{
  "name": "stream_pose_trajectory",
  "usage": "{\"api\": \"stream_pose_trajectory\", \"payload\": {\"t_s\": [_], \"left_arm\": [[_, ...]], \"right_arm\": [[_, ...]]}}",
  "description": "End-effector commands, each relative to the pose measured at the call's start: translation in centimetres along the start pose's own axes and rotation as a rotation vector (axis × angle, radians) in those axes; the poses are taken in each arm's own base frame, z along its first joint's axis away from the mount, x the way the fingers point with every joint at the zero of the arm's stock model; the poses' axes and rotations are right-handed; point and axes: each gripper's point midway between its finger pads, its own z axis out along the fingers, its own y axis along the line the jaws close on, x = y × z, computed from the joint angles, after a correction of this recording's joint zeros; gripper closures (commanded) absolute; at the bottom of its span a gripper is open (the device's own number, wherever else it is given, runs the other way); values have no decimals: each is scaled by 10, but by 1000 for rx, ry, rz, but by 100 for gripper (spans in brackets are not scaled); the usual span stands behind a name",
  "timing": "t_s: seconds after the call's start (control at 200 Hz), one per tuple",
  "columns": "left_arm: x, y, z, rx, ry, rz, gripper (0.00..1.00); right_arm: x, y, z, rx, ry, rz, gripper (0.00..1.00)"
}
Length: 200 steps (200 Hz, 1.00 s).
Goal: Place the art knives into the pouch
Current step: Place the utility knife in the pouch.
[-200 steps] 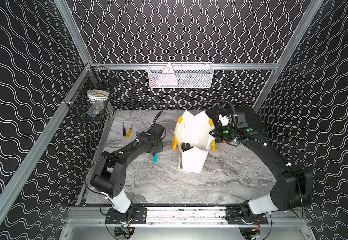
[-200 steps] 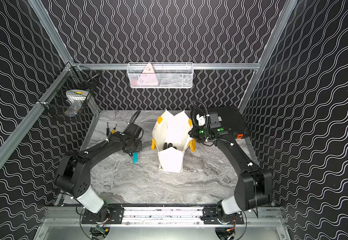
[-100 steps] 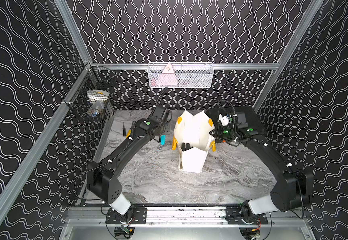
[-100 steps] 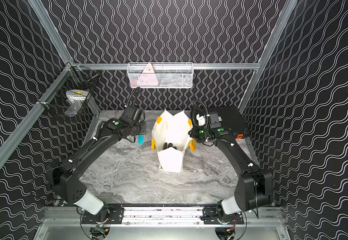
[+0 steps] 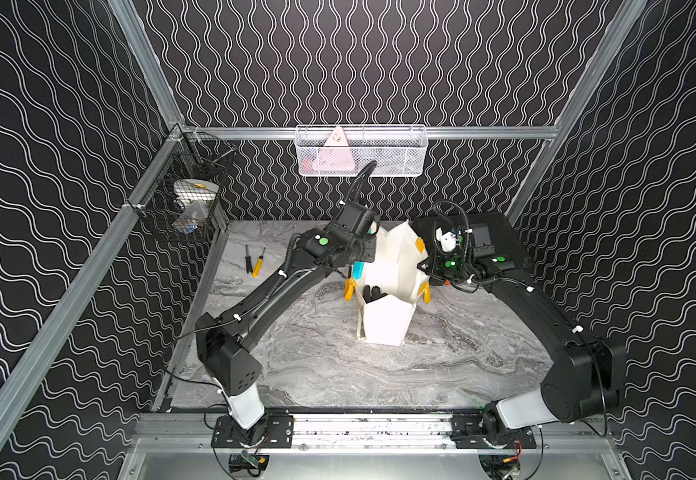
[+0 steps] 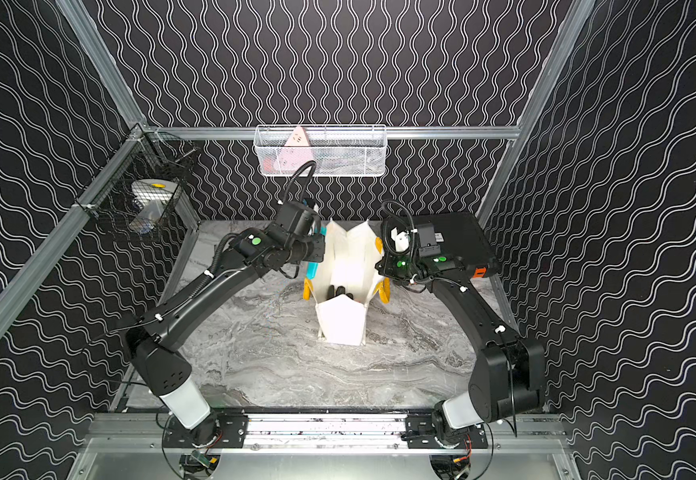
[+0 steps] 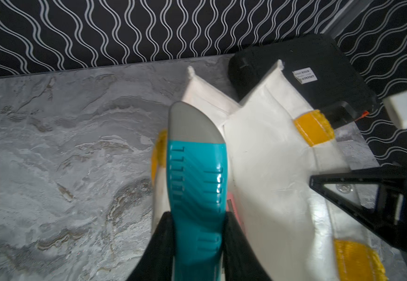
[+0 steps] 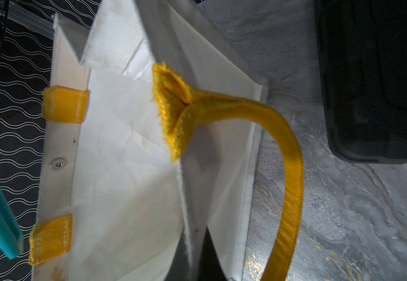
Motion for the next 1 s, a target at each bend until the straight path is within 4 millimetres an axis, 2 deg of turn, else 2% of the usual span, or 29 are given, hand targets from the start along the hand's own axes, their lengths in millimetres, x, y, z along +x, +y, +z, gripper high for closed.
{"api": "stream_pose_trajectory", "payload": {"t_s": [0.0, 0.16, 0.33, 0.505, 0.745, 0.996], "left_arm": [[-6, -25, 3, 75, -24, 18, 87], [9, -49, 24, 111, 22, 40, 87], [38, -57, 52, 124, 85, 33, 87], [53, -64, 73, 145, 125, 36, 87], [86, -64, 109, 134, 215, 39, 88], [125, -55, 135, 107, 309, 43, 88]], "right_arm": [[-5, 9, -3, -26, -17, -6, 100], [-5, 11, -3, -27, -16, -9, 100], [-4, 14, -3, -35, -18, -13, 100], [-3, 15, -2, -36, -13, -15, 100], [-3, 16, -1, -36, -13, -21, 100], [-4, 16, -2, -32, -16, -25, 100]]}}
